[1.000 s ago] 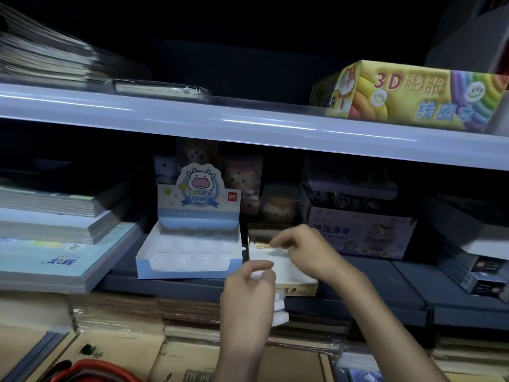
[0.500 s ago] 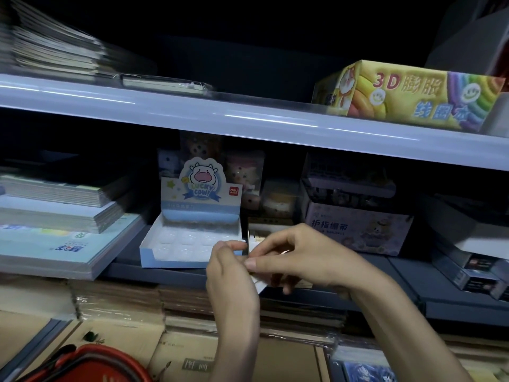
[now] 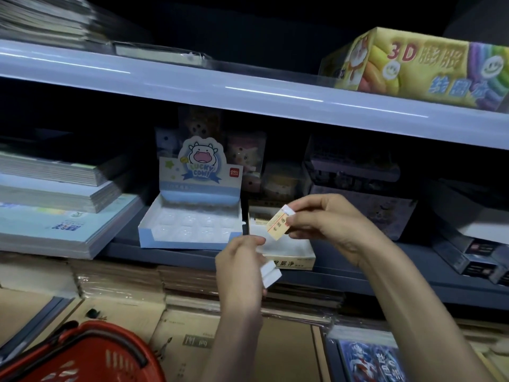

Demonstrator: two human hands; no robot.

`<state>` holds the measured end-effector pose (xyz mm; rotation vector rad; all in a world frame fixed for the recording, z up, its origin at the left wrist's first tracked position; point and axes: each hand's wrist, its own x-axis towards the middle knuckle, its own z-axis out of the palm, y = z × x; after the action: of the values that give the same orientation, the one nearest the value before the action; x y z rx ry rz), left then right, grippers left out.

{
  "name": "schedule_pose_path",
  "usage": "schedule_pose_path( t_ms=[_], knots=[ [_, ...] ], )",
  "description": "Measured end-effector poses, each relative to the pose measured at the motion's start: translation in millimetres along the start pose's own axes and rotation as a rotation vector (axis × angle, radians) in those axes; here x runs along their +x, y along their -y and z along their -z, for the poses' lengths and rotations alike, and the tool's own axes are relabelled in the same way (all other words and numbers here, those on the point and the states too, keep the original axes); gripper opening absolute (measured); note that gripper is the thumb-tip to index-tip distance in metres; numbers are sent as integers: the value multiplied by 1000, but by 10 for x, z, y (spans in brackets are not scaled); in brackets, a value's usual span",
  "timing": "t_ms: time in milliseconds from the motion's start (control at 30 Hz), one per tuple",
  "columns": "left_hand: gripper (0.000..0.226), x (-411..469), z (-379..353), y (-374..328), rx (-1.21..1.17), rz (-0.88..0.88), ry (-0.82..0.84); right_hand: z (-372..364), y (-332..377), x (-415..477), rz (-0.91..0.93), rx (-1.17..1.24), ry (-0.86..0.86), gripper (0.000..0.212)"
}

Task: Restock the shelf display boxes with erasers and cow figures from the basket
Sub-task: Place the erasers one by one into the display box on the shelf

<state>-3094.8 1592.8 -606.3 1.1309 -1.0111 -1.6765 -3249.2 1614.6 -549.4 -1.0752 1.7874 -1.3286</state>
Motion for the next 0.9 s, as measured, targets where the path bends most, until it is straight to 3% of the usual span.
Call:
schedule_pose_path(
  t_ms=[133, 267, 333, 467, 533, 667, 800, 900],
  knots=[
    [29, 16, -57, 109, 303, -83, 91, 55, -181, 274, 219, -508, -242, 23],
    [47, 30, -107, 177, 644, -115, 123, -6, -310, 522, 370, -822, -120, 27],
    [49, 39, -127, 204, 740, -145, 109, -57, -357, 613, 357, -875, -41, 29],
    [21, 56, -153, 193, 908, -238, 43, -101, -396, 695, 323, -893, -3, 42],
    [14, 62, -142, 180, 899, -250, 31, -110, -425, 723, 306, -891, -6, 38],
    [12, 63, -143, 180, 890, -241, 22, -99, -444, 754, 245, -967, -17, 42],
    [12, 61, -156, 207, 899, -269, 9, -126, -506, 733, 273, -1047, -20, 26],
    [12, 63, -166, 235, 908, -285, -11, -137, -487, 721, 260, -1086, 3, 27]
  ],
)
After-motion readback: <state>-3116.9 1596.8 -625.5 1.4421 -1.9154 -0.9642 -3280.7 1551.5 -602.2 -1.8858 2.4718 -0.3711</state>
